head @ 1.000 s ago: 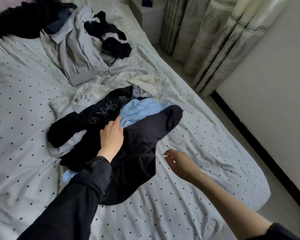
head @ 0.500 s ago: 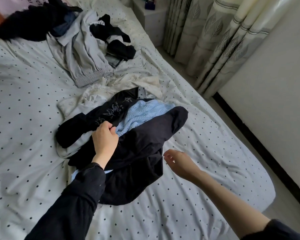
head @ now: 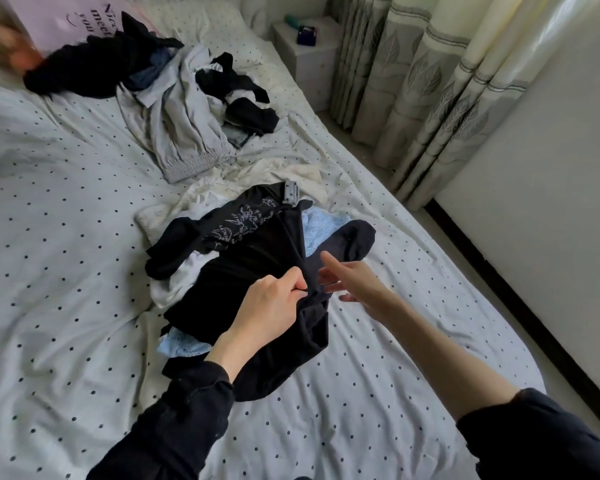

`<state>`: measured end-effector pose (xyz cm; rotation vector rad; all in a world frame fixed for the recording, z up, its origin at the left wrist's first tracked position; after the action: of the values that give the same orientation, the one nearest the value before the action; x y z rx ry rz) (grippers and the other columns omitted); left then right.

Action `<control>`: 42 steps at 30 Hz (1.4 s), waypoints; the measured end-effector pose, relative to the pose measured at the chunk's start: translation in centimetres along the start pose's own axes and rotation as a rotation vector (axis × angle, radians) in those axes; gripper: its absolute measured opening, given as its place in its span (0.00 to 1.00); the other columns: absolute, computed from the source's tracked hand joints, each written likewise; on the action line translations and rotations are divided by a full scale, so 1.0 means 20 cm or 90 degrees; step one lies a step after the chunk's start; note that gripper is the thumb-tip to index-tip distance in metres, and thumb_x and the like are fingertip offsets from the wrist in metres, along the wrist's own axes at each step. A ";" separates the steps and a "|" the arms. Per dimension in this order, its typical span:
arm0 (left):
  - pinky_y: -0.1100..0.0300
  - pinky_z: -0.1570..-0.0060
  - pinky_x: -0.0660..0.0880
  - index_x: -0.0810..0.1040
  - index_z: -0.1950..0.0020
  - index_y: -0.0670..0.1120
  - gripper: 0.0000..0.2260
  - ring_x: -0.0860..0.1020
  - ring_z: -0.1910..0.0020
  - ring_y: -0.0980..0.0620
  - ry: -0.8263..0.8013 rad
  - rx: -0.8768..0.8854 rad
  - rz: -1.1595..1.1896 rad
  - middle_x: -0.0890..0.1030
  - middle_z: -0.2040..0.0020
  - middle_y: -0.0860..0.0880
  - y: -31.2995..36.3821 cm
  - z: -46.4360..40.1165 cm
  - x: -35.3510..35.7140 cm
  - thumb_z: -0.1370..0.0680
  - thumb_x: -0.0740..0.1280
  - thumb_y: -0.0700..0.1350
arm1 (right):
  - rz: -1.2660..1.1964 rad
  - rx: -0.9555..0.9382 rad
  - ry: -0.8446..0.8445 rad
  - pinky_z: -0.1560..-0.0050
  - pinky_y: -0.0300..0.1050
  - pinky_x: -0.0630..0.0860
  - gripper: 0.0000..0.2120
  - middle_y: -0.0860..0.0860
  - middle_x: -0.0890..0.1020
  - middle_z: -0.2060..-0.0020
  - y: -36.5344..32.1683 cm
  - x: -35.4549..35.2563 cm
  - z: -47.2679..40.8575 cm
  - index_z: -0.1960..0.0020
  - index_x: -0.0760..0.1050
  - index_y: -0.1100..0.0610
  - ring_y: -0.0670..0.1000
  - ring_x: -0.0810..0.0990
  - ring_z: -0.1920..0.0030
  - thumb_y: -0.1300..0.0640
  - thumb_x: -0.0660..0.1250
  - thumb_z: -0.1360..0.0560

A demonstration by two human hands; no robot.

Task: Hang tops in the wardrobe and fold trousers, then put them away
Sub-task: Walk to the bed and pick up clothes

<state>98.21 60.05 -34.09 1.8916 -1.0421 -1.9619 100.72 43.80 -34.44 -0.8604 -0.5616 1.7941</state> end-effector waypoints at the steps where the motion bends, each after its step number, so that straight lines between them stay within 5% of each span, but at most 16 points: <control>1: 0.49 0.59 0.72 0.74 0.52 0.42 0.04 0.76 0.62 0.41 -0.001 0.005 -0.003 0.80 0.64 0.44 0.01 0.01 0.00 0.22 0.65 0.42 | -0.009 0.027 -0.029 0.53 0.42 0.73 0.20 0.49 0.84 0.55 -0.01 0.03 0.00 0.51 0.81 0.55 0.48 0.82 0.53 0.39 0.62 0.25; 5: 0.48 0.59 0.73 0.75 0.53 0.43 0.04 0.76 0.62 0.41 0.009 0.010 -0.005 0.80 0.64 0.45 0.02 0.07 -0.03 0.23 0.65 0.43 | -0.107 0.069 -0.071 0.64 0.39 0.65 0.09 0.49 0.78 0.67 -0.05 0.14 0.00 0.61 0.75 0.55 0.46 0.79 0.66 0.51 0.69 0.26; 8: 0.49 0.59 0.72 0.75 0.53 0.43 0.04 0.76 0.62 0.41 0.029 0.007 -0.008 0.81 0.63 0.46 0.01 0.09 -0.07 0.23 0.66 0.43 | -0.144 0.075 -0.063 0.68 0.39 0.60 0.10 0.48 0.75 0.71 -0.07 0.17 0.01 0.64 0.71 0.55 0.43 0.76 0.72 0.58 0.69 0.26; 14: 0.55 0.64 0.68 0.74 0.51 0.38 0.03 0.75 0.60 0.40 0.182 -0.039 0.030 0.78 0.65 0.47 0.01 0.00 -0.18 0.23 0.66 0.36 | -0.264 -0.037 -0.051 0.68 0.39 0.59 0.14 0.46 0.79 0.70 -0.24 0.02 0.07 0.65 0.69 0.54 0.43 0.78 0.66 0.61 0.62 0.22; 18: 0.47 0.61 0.74 0.76 0.52 0.40 0.03 0.78 0.61 0.38 0.226 0.023 0.028 0.82 0.63 0.43 0.14 -0.15 -0.30 0.24 0.67 0.38 | -0.252 -0.144 -0.008 0.65 0.41 0.57 0.12 0.47 0.79 0.64 -0.39 -0.13 0.16 0.62 0.69 0.53 0.43 0.80 0.62 0.60 0.61 0.21; 25: 0.47 0.61 0.77 0.78 0.54 0.43 0.02 0.81 0.59 0.43 0.285 0.145 0.081 0.83 0.61 0.48 0.59 -0.36 -0.49 0.25 0.69 0.39 | -0.253 -0.345 0.115 0.77 0.28 0.63 0.10 0.52 0.80 0.64 -0.68 -0.55 0.49 0.62 0.73 0.56 0.42 0.82 0.68 0.63 0.62 0.22; 34: 0.58 0.59 0.73 0.83 0.54 0.44 0.04 0.80 0.60 0.46 0.280 0.239 0.083 0.83 0.63 0.47 1.21 -0.38 -0.50 0.28 0.73 0.41 | -0.261 -0.443 0.264 0.76 0.24 0.65 0.07 0.49 0.79 0.69 -0.58 -0.99 0.98 0.58 0.75 0.58 0.37 0.78 0.74 0.65 0.63 0.23; 42: 0.71 0.58 0.73 0.83 0.57 0.48 0.03 0.79 0.64 0.64 0.169 0.300 0.300 0.83 0.64 0.56 1.94 -0.32 -0.43 0.28 0.73 0.42 | -0.252 -0.572 0.438 0.72 0.24 0.67 0.09 0.46 0.79 0.70 -0.42 -1.48 1.63 0.60 0.77 0.55 0.36 0.76 0.73 0.65 0.65 0.24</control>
<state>93.49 35.01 -2.91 1.8158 -1.7769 -1.2437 87.07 19.91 1.03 -1.7259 -0.9957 0.7448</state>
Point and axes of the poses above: each hand's wrist, its own z-axis away from the middle knuckle, its own x-axis out of the palm, y = z × x, the point moved 3 cm from there along -z, towards the middle knuckle
